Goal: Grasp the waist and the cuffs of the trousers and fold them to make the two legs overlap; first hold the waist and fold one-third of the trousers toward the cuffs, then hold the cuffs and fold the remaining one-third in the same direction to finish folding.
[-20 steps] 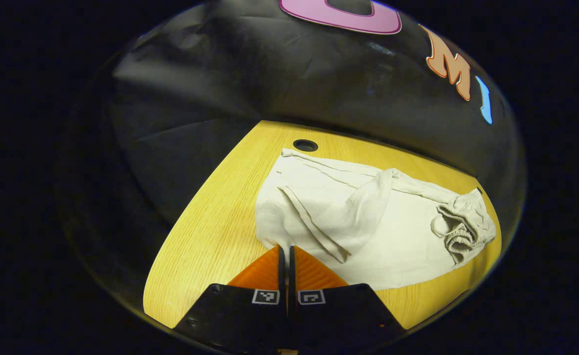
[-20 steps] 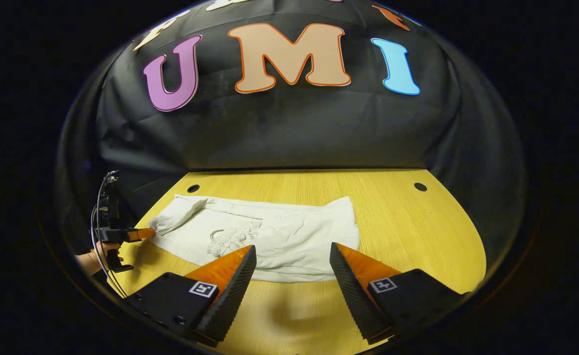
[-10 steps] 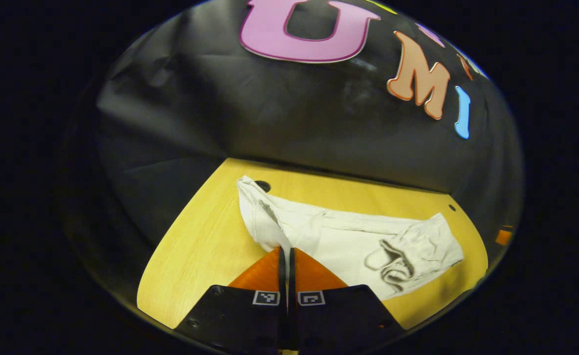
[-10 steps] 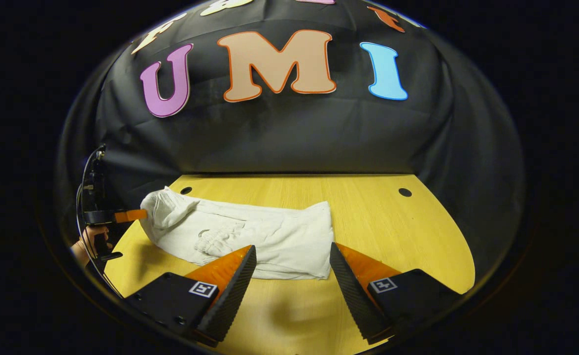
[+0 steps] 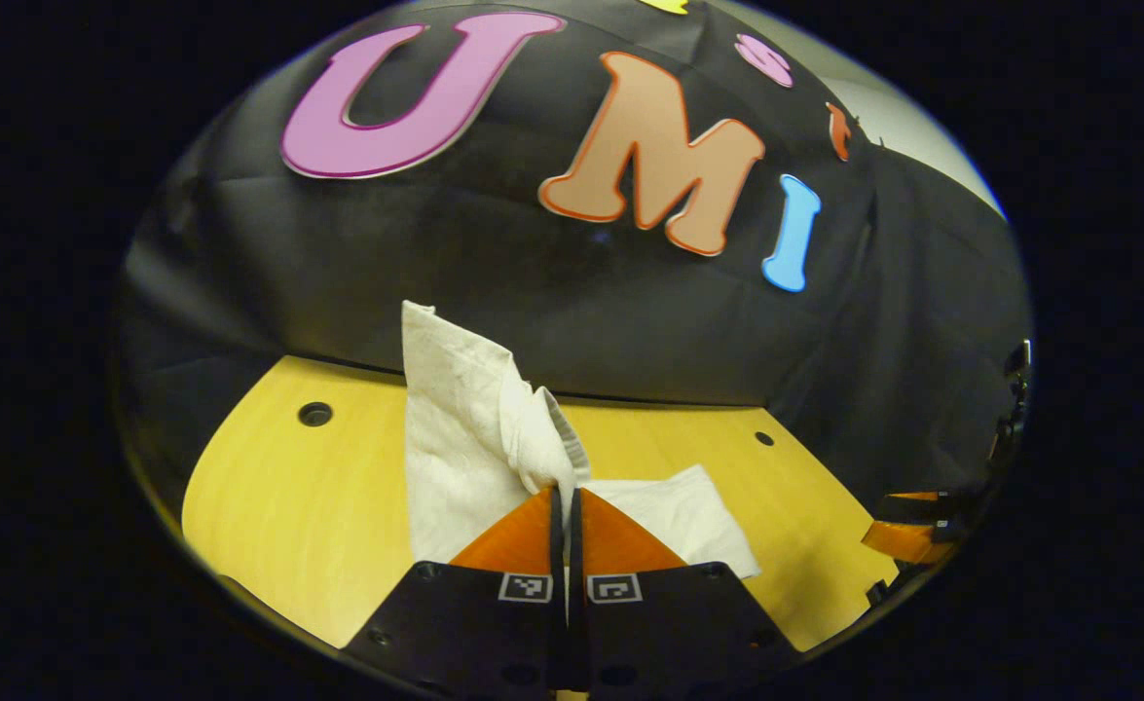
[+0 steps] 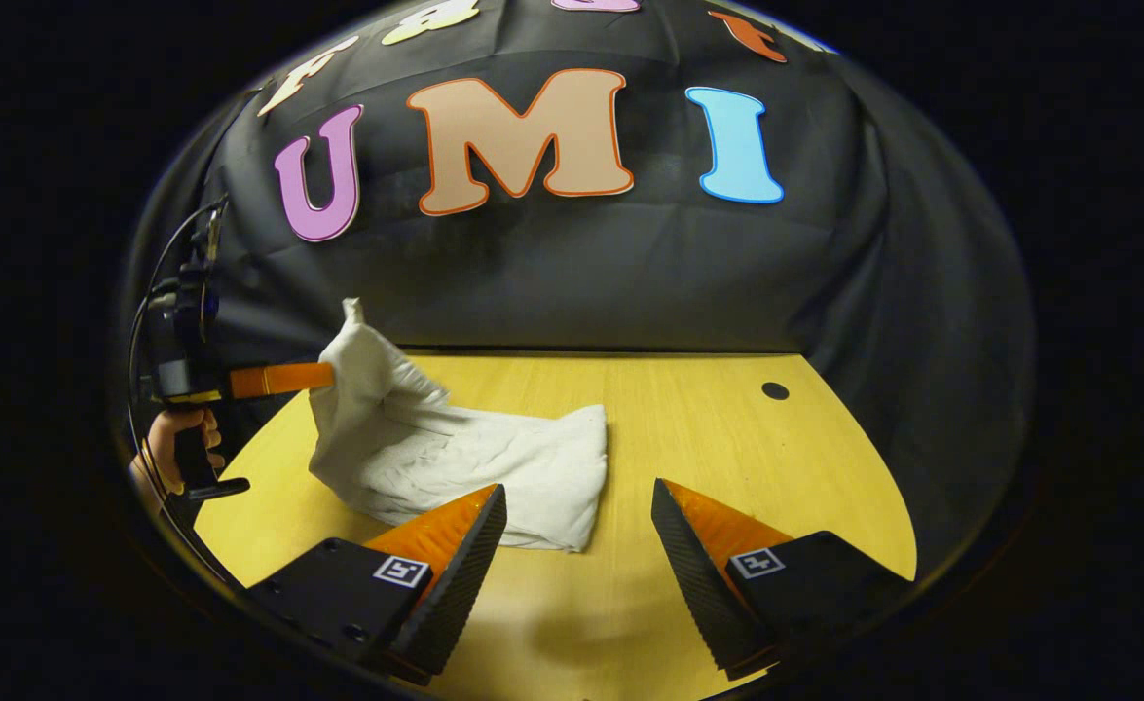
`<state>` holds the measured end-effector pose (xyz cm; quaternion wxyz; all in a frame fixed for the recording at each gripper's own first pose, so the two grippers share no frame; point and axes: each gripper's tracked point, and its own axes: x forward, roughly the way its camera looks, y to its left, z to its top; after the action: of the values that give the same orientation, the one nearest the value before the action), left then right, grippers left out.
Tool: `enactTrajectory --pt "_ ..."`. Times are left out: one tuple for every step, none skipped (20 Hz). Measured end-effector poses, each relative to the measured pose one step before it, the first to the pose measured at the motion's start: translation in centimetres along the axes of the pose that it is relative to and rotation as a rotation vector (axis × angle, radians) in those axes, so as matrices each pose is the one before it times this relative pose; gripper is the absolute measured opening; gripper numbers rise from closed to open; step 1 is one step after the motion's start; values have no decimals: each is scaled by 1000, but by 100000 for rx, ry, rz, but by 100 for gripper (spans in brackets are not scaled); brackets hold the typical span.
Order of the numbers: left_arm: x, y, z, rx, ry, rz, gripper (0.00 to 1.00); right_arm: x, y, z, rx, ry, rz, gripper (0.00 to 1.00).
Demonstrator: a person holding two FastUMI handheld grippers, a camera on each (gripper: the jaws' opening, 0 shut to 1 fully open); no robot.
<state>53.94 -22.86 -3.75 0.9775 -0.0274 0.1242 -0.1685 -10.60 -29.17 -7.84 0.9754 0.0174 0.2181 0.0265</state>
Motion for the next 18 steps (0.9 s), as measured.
enactTrajectory --pt "679 -1787 -426 363 639 -2182 0 -118 -820 -217 1 200 -197 96" --pt "533 -1838 -352 364 635 -2216 0 -58 -723 -115 62 270 -134 96" --pt "777 -1713 -451 491 1031 -1854 0 57 -822 -110 58 304 -260 96" --pt "585 -1296 -692 604 1396 -1231 0 -15 -786 -81 27 38 -152 96" --pt "859 -1387 -936 284 1205 -639 0 15 -720 -43 -107 -49 -90 96" --pt "524 -824 -1132 160 1692 -383 0 67 -671 -41 -200 -125 -256 96" --pt "623 -818 -1342 529 2467 -225 0 41 -504 -44 -186 107 -8 96" --pt "378 -608 -1538 1021 3002 425 0 6 -319 -91 43 2 249 96" --pt "419 -479 -1514 1143 2837 549 0 -20 -303 30 131 -127 394 96" --pt "261 -282 -1480 1428 2258 564 0 51 -293 -197 147 96 382 96" --pt "783 -541 -1002 978 2232 369 0 33 -223 -112 102 373 388 96" --pt "280 -467 -1237 441 2361 -203 0 132 -132 -173 -40 242 357 96" --pt "386 -596 -1138 -909 2406 -1549 0 -16 -125 14 -229 24 252 96" --pt "221 -504 -953 -1824 1996 -1240 0 -105 -33 -125 -175 -7 292 96" --pt "634 -495 -766 -2580 1557 -2126 0 -39 77 -16 -177 -113 375 96" --pt "45 -297 -366 -1792 944 -1240 0 -65 115 -181 -351 10 260 96" --pt "343 -264 -506 -1020 1513 -399 1 -82 127 -63 -365 104 289 96" --pt "-170 -112 -379 -172 1317 111 9 -167 179 -3 117 -184 496 96"
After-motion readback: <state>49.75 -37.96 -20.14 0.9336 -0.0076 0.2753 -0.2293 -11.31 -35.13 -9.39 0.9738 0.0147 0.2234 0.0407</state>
